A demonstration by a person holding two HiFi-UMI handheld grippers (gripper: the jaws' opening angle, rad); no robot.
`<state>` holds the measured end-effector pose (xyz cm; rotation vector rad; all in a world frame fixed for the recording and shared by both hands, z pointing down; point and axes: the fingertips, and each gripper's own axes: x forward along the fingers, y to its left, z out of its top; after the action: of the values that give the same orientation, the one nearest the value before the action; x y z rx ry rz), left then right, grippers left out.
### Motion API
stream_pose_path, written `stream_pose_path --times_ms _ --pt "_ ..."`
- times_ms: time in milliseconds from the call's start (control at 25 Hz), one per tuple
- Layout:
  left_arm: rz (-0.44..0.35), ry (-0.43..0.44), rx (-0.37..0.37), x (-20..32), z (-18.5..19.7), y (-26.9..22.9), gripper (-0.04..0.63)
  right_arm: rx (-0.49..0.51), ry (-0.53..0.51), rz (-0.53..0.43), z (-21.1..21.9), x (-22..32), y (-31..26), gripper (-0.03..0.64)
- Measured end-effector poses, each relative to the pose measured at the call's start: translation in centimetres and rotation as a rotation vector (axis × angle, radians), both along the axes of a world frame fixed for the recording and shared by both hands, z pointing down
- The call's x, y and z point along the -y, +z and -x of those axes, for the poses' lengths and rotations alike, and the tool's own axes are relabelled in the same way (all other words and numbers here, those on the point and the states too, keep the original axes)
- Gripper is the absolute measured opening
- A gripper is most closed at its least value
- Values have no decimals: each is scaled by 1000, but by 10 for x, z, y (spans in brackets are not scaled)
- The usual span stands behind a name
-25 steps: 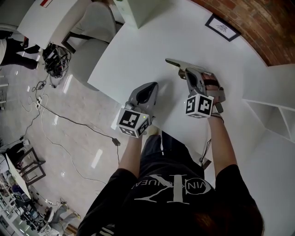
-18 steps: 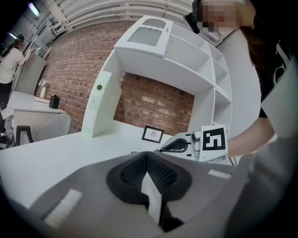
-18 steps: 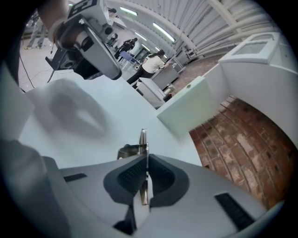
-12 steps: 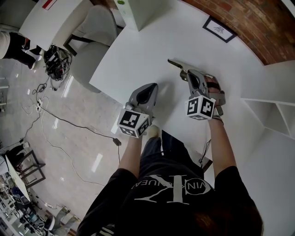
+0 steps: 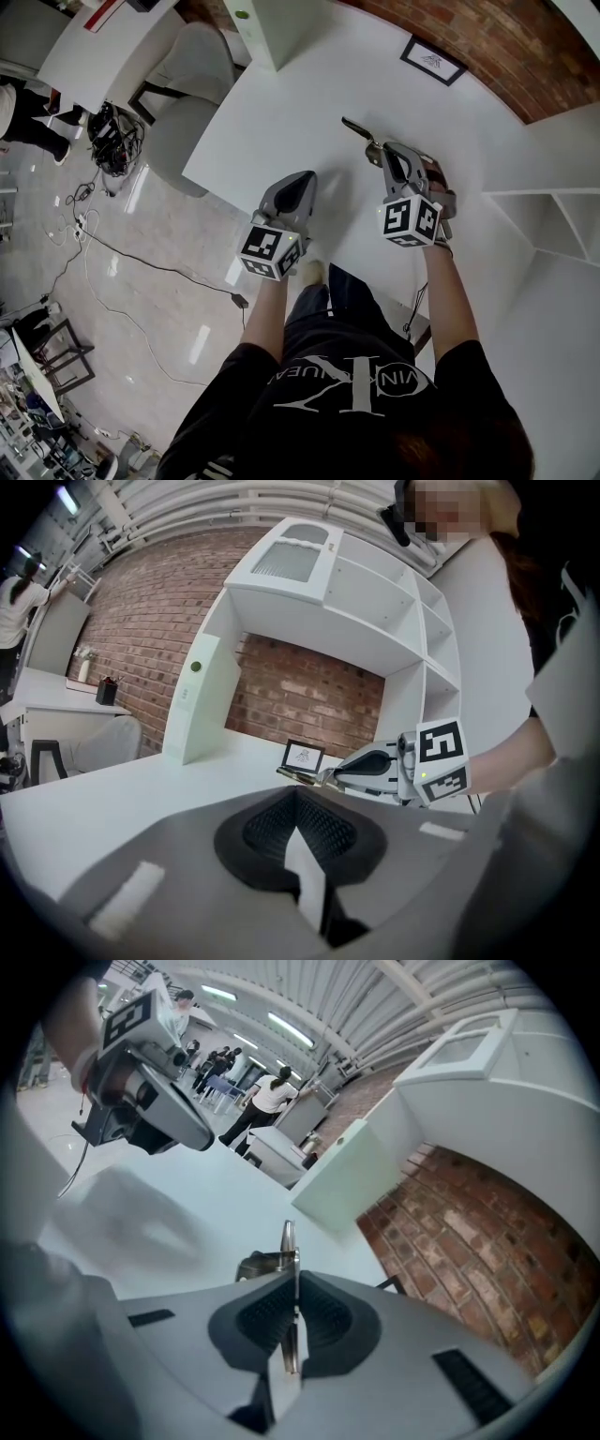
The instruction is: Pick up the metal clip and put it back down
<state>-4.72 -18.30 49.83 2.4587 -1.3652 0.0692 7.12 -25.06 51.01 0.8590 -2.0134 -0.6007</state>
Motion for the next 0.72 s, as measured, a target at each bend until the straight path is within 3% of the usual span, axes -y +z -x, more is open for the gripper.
stream_pose_path --times_ms 720 --pt "-42 -1 7 -14 11 -22 6 196 122 -21 -14 -24 -49 17"
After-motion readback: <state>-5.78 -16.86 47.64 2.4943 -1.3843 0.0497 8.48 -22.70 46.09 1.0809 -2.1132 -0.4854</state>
